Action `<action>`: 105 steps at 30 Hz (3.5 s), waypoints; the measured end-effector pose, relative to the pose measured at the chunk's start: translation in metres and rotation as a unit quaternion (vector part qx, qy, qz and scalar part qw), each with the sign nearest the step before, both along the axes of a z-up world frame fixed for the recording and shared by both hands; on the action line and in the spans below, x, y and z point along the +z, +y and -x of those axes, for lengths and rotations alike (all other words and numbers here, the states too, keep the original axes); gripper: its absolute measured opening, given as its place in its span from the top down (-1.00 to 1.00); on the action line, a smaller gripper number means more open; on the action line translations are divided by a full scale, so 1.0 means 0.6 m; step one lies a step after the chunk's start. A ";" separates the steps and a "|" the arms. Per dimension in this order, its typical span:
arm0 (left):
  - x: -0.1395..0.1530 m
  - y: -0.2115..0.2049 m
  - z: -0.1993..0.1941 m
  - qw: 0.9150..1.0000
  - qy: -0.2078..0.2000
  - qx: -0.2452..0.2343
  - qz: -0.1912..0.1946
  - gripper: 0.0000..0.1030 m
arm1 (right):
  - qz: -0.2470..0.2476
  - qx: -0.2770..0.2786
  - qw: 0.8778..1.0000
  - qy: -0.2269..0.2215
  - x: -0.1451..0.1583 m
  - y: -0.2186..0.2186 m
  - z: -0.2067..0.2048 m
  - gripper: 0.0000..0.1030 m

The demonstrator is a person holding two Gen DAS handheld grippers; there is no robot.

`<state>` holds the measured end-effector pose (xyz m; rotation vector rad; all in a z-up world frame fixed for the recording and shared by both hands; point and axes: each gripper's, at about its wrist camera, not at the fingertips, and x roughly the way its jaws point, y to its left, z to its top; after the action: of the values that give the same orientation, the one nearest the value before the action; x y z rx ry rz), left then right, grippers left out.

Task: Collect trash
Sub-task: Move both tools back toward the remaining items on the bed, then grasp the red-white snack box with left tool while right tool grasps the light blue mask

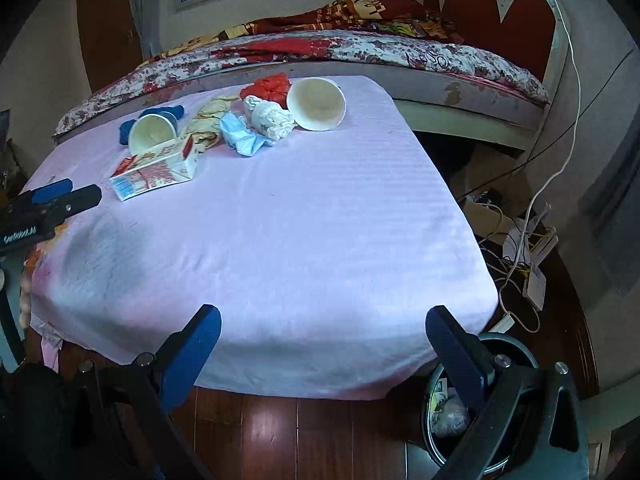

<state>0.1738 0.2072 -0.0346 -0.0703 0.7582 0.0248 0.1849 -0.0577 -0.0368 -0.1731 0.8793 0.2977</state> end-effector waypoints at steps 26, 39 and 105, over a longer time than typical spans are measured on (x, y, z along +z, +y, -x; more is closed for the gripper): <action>-0.018 0.024 -0.063 1.000 0.004 -0.006 0.017 -0.95 | 0.011 -0.009 1.000 0.016 -0.018 0.034 -0.075 -1.00; -0.021 -0.023 -0.057 0.997 -0.012 -0.066 0.024 -0.95 | 0.026 -0.027 0.999 0.022 -0.026 0.032 -0.089 -1.00; -0.021 0.151 0.000 0.997 -0.019 0.081 -0.007 0.01 | -0.044 0.090 0.995 0.002 0.010 0.253 -0.199 0.74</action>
<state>0.1739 0.2976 -0.0470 -0.1181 0.7122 0.1827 0.3041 0.0939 -0.0305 -0.1696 0.8539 0.5047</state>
